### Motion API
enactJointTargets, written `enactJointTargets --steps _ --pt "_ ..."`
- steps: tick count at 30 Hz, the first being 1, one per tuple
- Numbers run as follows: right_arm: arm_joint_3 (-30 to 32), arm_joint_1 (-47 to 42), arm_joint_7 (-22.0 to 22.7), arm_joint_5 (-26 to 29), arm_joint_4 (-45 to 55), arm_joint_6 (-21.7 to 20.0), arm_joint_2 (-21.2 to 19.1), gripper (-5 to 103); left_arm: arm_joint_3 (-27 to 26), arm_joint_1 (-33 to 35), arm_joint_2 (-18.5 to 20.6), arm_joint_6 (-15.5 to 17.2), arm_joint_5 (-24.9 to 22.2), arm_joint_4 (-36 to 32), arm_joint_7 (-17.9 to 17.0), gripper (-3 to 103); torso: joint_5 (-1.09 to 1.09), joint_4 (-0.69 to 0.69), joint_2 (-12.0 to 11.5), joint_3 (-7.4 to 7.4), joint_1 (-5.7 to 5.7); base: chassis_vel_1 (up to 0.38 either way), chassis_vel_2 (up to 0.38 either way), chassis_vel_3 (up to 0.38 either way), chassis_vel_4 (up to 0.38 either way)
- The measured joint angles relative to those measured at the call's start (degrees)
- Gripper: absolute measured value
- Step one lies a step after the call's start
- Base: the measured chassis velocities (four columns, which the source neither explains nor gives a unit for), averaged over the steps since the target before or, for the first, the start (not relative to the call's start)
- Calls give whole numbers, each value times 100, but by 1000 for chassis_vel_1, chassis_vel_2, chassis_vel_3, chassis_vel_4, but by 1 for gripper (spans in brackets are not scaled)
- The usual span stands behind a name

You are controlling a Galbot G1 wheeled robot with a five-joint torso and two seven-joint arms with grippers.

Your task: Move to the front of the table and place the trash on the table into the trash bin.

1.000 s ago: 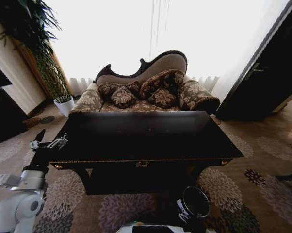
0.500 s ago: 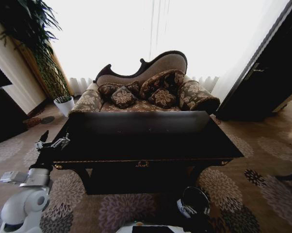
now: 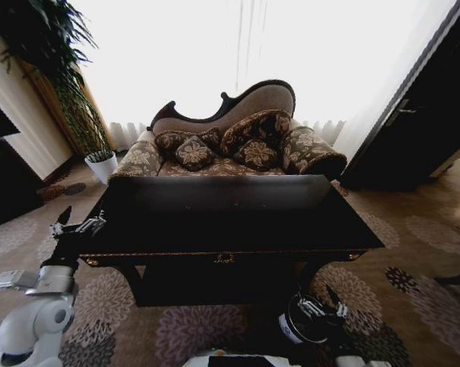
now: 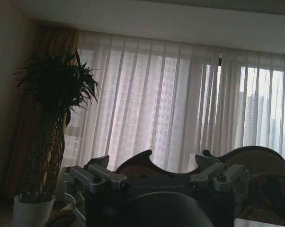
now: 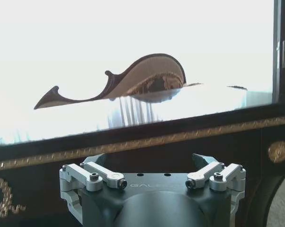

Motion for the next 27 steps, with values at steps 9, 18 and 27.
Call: enactJointTargets --steps 9,18,27 --pt "406 510 93 636 657 -346 -229 100 -106 159 -91 -9 2 -215 0 100 0 0 0 1 0 0 0 0 0" --pt "772 1652 332 1286 766 -890 -1006 100 -206 617 -291 -89 63 -739 -11 100 0 1 0 1 0 0 0 0 0" --pt "945 2357 483 1516 607 -1007 -1155 100 417 1067 -372 -170 544 -1080 -31 100 0 1 -1 1 0 0 0 0 0"
